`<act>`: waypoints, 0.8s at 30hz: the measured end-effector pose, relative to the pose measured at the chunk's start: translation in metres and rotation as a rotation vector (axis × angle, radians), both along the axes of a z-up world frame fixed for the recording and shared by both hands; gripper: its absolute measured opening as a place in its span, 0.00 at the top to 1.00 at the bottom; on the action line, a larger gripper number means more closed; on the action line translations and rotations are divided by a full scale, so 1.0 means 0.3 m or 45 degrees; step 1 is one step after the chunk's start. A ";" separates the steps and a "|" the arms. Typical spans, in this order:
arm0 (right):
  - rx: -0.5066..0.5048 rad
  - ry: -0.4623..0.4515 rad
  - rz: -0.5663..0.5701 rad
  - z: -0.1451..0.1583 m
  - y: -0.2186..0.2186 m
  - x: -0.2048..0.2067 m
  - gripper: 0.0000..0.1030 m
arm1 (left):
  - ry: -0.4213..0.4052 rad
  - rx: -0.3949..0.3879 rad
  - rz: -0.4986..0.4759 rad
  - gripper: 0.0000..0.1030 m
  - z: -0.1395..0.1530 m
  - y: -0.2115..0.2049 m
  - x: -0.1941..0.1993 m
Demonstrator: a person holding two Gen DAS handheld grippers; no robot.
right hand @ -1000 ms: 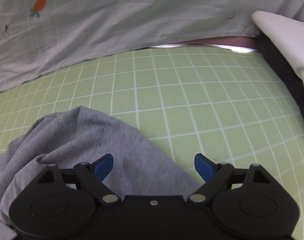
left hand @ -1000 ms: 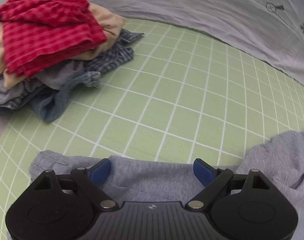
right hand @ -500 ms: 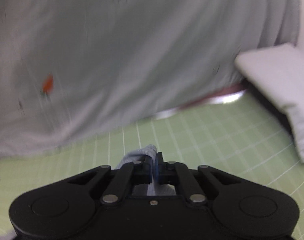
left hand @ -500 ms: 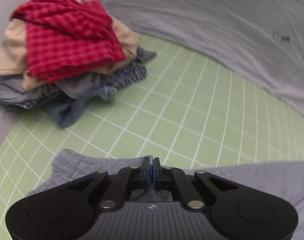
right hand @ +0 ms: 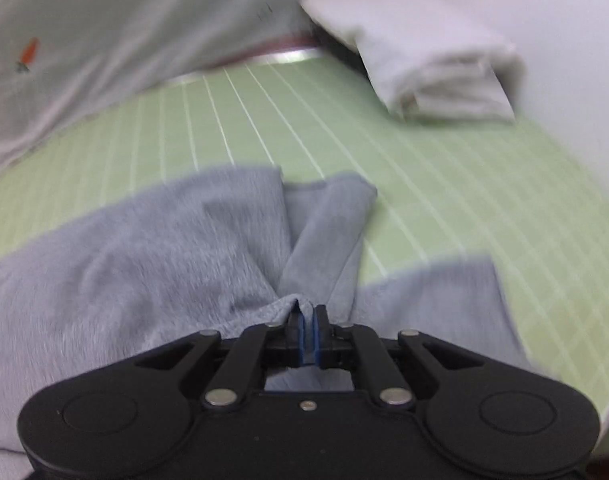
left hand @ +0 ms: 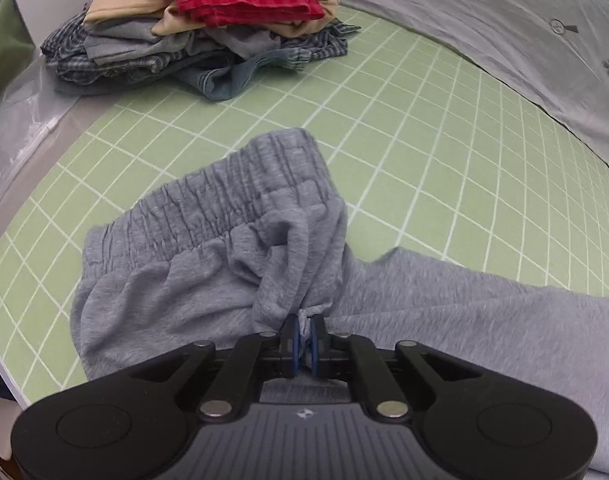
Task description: Fold clothes
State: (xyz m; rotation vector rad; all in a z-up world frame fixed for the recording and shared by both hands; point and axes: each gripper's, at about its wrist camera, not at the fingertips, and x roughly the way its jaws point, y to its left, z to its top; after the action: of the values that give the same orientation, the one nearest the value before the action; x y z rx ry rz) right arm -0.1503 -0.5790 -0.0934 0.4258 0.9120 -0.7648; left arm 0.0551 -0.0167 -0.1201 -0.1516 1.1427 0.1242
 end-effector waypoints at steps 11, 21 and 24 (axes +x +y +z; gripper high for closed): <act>-0.001 -0.233 -0.081 0.078 -0.051 0.107 0.47 | -0.181 -0.057 -0.060 0.56 0.090 -0.080 0.129; -0.010 -0.339 -0.112 0.122 -0.071 0.173 0.24 | 0.001 -0.041 -0.211 0.43 -0.061 -0.198 0.161; 0.017 -0.261 -0.066 0.073 -0.086 0.220 0.23 | 0.004 -0.027 -0.229 0.43 -0.069 -0.204 0.157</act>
State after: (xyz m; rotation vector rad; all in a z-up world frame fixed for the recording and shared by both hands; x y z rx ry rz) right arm -0.0842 -0.6047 -0.0717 0.5309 0.7165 -0.7475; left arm 0.1021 -0.0778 -0.1409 -0.0671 1.1557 -0.0469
